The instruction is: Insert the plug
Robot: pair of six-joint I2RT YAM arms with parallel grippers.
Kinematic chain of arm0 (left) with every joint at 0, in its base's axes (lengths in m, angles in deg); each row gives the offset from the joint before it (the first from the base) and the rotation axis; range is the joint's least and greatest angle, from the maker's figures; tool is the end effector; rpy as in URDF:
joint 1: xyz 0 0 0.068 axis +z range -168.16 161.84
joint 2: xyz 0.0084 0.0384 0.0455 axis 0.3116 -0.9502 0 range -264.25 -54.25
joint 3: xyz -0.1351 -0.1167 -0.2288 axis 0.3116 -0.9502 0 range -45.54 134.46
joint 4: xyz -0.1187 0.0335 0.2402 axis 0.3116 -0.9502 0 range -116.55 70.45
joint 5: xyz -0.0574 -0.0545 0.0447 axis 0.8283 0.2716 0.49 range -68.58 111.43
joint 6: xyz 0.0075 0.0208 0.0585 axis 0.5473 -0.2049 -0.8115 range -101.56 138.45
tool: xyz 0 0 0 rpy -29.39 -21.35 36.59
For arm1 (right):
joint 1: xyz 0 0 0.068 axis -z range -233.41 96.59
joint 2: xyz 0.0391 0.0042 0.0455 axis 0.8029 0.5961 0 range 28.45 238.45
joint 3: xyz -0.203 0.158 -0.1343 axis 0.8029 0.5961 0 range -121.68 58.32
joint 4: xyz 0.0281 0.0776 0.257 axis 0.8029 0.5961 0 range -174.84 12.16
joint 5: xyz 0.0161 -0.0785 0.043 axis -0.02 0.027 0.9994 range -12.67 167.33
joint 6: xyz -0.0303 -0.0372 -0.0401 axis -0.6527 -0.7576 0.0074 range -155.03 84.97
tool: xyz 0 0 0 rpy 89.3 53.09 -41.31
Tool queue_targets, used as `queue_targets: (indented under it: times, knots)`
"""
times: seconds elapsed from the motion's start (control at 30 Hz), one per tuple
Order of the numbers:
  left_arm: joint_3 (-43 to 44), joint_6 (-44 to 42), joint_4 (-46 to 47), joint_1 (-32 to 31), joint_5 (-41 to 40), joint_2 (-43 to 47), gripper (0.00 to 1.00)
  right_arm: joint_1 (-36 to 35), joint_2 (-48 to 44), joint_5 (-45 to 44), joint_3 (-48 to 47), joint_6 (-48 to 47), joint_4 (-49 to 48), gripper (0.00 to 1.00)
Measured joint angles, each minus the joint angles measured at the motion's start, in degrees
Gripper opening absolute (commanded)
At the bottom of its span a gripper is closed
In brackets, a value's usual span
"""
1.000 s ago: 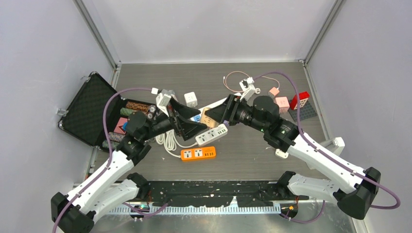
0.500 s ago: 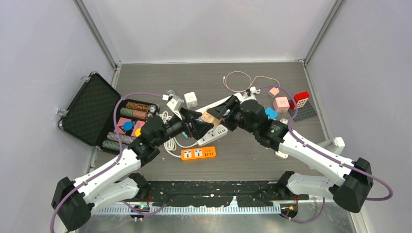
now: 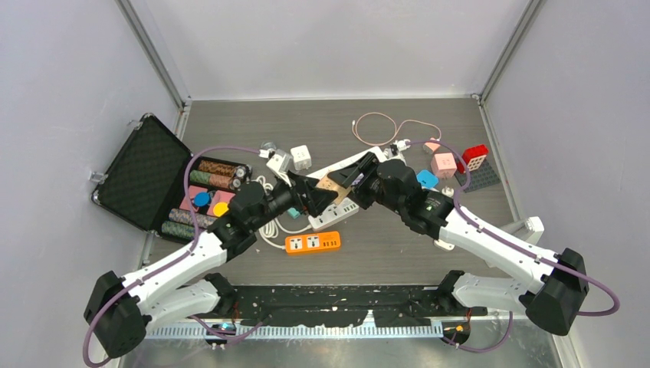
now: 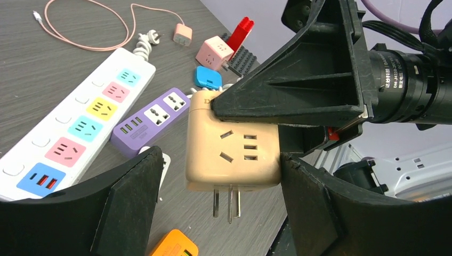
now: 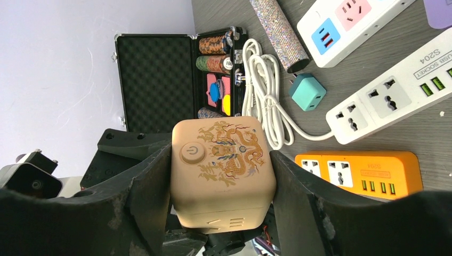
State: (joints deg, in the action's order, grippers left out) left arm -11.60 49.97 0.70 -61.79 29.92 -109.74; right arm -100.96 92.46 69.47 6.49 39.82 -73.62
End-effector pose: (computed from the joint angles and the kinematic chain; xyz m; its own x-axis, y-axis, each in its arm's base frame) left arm 0.1687 -0.1705 0.3055 -0.4268 -0.3076 -0.8504 0.6643 0.5314 -0.5256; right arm 0.1861 0.1939 0.3238 -0.6939 0.6581 -0.2923 0.0899 0.4819 0.8716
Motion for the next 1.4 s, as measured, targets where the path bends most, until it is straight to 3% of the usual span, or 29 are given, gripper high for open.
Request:
queue_targets:
  times: [0.17,0.23,0.33,0.4,0.47,0.53,0.57,0.7,0.77,0.9,1.07,1.17,1.4]
  knots:
    - [0.0,-0.02,0.0,-1.16,-0.44,-0.83,0.85,-0.09,0.0,0.02,0.02,0.46,-0.02,0.05]
    - [-0.02,0.0,0.0,-1.51,-0.61,-0.92,0.8,-0.09,0.0,0.02,0.02,0.59,-0.02,0.05]
    - [-0.02,0.09,-0.02,-1.68,-1.29,-0.87,0.56,-0.11,0.0,0.02,0.26,0.74,-0.13,0.07]
    - [-0.02,0.24,-0.09,-1.68,-1.4,-0.85,0.4,-0.13,0.0,-0.17,0.55,0.92,-0.31,0.14]
    - [-0.02,-0.07,-0.44,-1.84,-1.81,-0.72,0.26,-0.07,0.0,-0.17,0.74,1.03,-0.37,0.24]
    - [-0.02,-0.11,-0.59,-2.01,-2.05,-0.68,0.04,-0.07,0.0,-0.04,0.81,0.94,-0.39,0.37]
    - [0.0,-0.09,-0.74,-2.01,-2.03,-0.66,0.0,-0.07,0.0,0.0,0.83,0.83,-0.39,0.48]
    - [0.11,0.13,-1.38,-2.01,-1.84,-0.59,0.0,-0.07,-0.02,0.61,0.85,-0.42,-0.5,0.83]
    - [0.72,0.57,-2.99,-2.01,-1.84,-0.37,0.0,-0.07,-0.37,1.62,1.11,-1.95,-1.25,0.96]
    - [2.95,0.96,-7.96,-1.86,-1.6,1.07,0.0,0.39,-3.78,5.38,3.41,-9.53,-6.21,0.97]
    - [6.88,0.35,-14.78,-1.03,1.07,4.07,0.0,8.85,-12.85,16.74,7.39,-21.35,-11.52,0.97]
    - [7.17,0.37,-16.85,-0.46,4.5,6.62,0.0,12.2,-18.14,23.74,7.91,-29.57,-12.46,0.96]
    - [10.91,-0.2,-23.91,-0.04,16.76,10.38,0.0,12.13,-22.91,40.37,5.11,-43.95,-10.67,0.96]
